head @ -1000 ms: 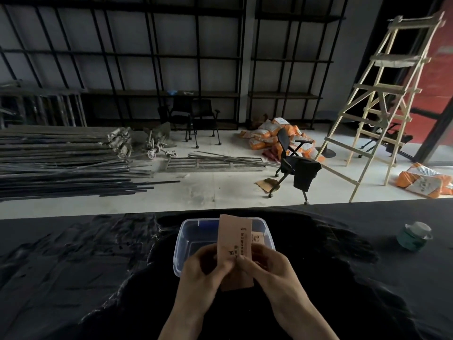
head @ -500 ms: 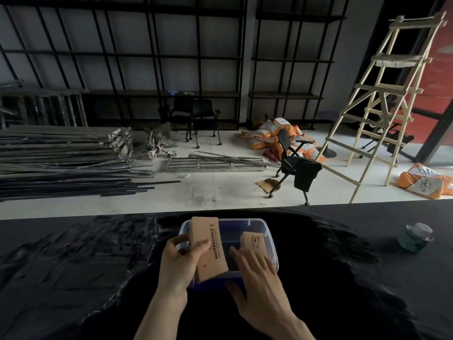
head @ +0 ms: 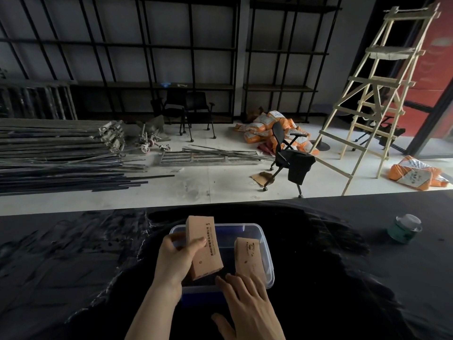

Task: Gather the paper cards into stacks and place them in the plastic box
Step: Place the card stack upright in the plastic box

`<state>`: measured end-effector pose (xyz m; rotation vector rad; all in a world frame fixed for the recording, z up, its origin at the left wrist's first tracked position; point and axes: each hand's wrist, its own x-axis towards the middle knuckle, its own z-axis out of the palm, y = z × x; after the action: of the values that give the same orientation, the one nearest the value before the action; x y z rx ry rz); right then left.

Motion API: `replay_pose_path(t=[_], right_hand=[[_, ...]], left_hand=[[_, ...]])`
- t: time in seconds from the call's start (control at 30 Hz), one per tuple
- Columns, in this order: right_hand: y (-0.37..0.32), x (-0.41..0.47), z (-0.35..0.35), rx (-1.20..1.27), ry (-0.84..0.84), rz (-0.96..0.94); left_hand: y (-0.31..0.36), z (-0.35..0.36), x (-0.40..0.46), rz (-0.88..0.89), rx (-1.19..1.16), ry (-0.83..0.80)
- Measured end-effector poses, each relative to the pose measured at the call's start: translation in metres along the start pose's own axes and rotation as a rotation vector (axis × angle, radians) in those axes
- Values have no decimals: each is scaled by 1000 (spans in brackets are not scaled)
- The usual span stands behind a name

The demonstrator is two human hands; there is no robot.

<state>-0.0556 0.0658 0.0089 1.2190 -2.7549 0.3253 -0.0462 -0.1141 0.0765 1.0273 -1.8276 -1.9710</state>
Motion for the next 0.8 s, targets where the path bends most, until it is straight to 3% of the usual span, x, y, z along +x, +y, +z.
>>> replay_pose_path(t=[0.07, 0.13, 0.2, 0.3, 0.4, 0.5, 0.63, 0.8], right_hand=[[11, -8, -12, 123, 211, 9], [33, -15, -29, 262, 453, 166], [64, -18, -38, 234, 511, 354], [113, -12, -25, 71, 276, 551], [143, -11, -1, -5, 18, 602], [153, -14, 17, -37, -119, 610], [154, -18, 31, -43, -179, 623], [156, -21, 42, -59, -100, 617]], left_hand=[[2, 8, 2, -10, 41, -27], [3, 15, 7, -34, 74, -54], [-1, 22, 12, -78, 126, -63], [-11, 32, 22, -134, 214, -96], [-21, 38, 32, -195, 290, -130], [-22, 44, 33, -227, 356, -126], [-20, 50, 33, -257, 493, -154], [-20, 59, 31, -240, 685, -180]])
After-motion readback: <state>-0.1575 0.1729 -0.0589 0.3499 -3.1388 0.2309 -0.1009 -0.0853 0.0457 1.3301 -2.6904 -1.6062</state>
